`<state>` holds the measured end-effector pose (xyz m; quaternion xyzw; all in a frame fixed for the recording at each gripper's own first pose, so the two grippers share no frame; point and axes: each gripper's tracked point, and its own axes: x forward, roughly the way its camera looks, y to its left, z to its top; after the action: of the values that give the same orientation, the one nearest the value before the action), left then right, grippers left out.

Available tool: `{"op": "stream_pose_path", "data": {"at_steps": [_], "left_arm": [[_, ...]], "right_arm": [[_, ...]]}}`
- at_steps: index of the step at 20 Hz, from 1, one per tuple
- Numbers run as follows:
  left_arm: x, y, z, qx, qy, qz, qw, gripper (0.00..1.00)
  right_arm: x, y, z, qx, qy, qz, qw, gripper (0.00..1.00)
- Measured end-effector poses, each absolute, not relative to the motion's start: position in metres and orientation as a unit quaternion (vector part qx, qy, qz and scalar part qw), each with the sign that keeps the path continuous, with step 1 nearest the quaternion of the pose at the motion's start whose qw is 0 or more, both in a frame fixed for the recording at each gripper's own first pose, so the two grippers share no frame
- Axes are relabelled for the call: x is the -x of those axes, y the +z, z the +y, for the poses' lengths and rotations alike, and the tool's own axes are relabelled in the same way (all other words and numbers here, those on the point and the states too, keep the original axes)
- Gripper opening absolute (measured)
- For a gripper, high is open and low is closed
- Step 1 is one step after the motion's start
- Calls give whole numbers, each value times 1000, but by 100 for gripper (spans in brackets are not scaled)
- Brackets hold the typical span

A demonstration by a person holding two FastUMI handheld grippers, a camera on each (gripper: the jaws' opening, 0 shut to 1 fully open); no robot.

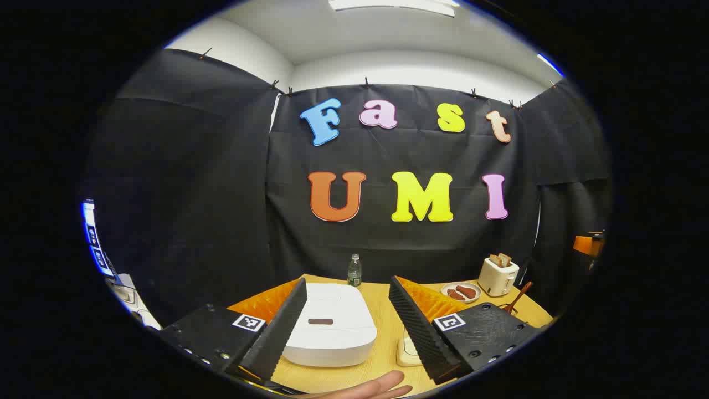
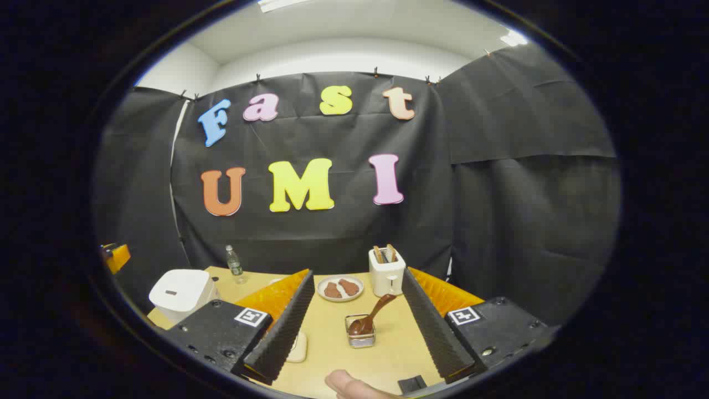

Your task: Close the left gripper, press the button to open the rice cooker; take a wooden spoon from the chopstick holder with the right hand, scoop a spoonful of rice and pour it into the rice cooker, then put the wooden spoon back into the chopstick holder.

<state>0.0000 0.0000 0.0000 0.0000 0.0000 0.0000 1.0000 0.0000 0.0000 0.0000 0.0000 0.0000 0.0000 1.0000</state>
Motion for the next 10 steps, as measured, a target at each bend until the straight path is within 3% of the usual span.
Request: {"op": "stream_pose_path", "data": {"at_steps": [8,9,10], "left_arm": [[6,2,17,6,23,-8,1000,95],[8,1,12,4,17,-8,1000,100],[8,-1,10,4,16,-6,1000,92]], "right_arm": [[1,-5,3,5,-1,1,1000,100],[0,-6,4,4,-1,4,1000,100],[-2,-8,2,3,-1,6,1000,100]]}}
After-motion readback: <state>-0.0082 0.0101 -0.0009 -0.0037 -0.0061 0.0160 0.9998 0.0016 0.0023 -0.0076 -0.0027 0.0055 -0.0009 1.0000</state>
